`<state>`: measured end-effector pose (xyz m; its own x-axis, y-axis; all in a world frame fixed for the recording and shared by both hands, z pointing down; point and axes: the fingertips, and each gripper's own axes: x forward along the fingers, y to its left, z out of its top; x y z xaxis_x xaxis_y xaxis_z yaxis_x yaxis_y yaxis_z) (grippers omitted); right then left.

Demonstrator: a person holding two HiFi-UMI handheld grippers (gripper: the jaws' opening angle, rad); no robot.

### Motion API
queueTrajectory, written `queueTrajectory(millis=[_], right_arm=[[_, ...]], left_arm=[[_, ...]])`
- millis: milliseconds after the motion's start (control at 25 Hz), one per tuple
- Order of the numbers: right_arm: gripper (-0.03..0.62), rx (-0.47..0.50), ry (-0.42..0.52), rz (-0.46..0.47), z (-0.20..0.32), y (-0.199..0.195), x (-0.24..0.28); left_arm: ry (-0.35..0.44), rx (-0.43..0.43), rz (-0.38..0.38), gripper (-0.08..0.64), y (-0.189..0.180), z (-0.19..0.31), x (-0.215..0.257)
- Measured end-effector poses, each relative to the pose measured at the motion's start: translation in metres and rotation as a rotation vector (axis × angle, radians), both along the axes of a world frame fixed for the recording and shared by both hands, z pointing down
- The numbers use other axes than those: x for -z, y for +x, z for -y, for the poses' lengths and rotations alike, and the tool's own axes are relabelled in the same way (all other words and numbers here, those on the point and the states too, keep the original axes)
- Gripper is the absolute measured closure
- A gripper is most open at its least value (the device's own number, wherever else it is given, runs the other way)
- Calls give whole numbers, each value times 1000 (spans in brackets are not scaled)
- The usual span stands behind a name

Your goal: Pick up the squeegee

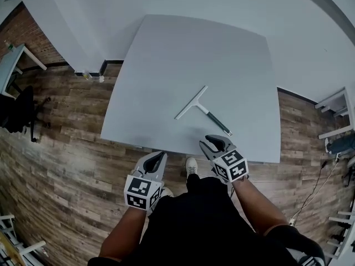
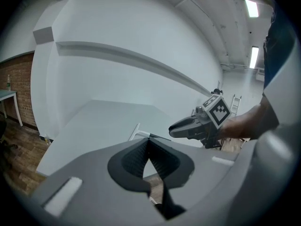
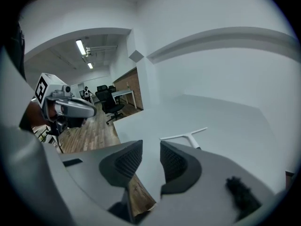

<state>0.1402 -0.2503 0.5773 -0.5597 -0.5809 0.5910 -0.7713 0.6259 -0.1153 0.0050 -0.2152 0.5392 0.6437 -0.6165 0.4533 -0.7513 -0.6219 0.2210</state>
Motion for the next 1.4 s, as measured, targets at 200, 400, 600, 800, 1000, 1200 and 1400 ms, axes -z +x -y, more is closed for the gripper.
queueTrajectory(millis=[200,400,600,800,1000,1200,1400], right_arm=[[444,-10,-53,-68,30,24,-41],[431,-15,-77,-116,66,41,-67],[432,-22,-86,-159,103,58,-92],[433,23,-89,-230,129,65,-115],[433,41,-104,-248,149,61,-130],[433,70,-128,-268,157,56,-147],[433,73,-152,-271,162,55,-158]], left_arm=[[-72,40,-24,552,5,16,-16],[-91,73,-4,552,6,31,-24],[-115,101,6,552,9,41,-32],[-136,127,14,552,11,50,-38],[-143,162,23,552,3,63,-41],[-155,188,27,552,-3,66,-47],[-169,202,29,552,-6,63,-50]])
